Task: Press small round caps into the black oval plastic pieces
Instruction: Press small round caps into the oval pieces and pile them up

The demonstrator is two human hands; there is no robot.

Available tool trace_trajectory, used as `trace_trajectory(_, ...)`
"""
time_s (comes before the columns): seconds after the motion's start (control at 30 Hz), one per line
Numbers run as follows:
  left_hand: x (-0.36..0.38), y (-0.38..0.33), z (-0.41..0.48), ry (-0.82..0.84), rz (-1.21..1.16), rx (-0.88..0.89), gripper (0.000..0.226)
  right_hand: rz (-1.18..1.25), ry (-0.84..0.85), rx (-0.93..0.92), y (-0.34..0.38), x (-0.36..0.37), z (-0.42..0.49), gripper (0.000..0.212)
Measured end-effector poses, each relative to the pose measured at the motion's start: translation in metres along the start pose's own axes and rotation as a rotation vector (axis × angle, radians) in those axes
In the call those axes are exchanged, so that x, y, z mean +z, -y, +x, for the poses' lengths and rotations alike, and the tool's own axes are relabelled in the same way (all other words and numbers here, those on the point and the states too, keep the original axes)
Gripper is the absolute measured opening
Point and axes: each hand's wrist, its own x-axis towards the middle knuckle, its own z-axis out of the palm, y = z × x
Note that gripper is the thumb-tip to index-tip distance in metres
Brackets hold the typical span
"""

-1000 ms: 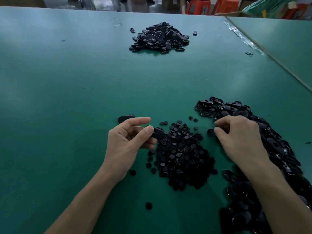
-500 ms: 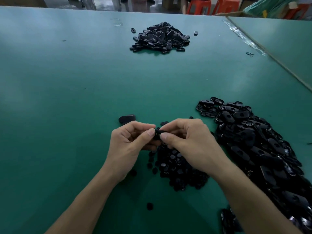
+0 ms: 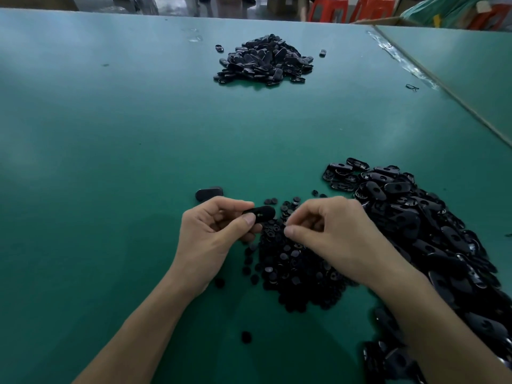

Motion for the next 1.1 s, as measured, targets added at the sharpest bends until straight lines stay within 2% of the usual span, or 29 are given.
trace_trajectory(0.1, 0.0, 0.0, -0.001, 0.008, -0.001, 0.0, 0.011, -0.167, 0.14, 0.002, 0.0, 0.001, -0.005, 0.01)
trace_trajectory(0.23, 0.0, 0.001, -0.001, 0.003, 0.013, -0.002, 0.012, -0.339, 0.161, -0.013, 0.006, 0.01, -0.008, 0.014)
trace_trajectory(0.57, 0.0, 0.0, -0.002, -0.001, 0.003, -0.009, 0.012, -0.351, 0.162, 0.048, 0.013, 0.014, -0.004, 0.018)
trace_trajectory(0.83, -0.001, 0.0, -0.002, -0.017, 0.012, -0.008, 0.014, -0.405, 0.152, 0.087, 0.026, 0.022, -0.002, 0.01)
trace_trajectory(1.1, 0.0, 0.002, 0.0, -0.029, 0.034, -0.008, 0.013, -0.305, 0.085, 0.08, 0.018, 0.016, -0.002, 0.012)
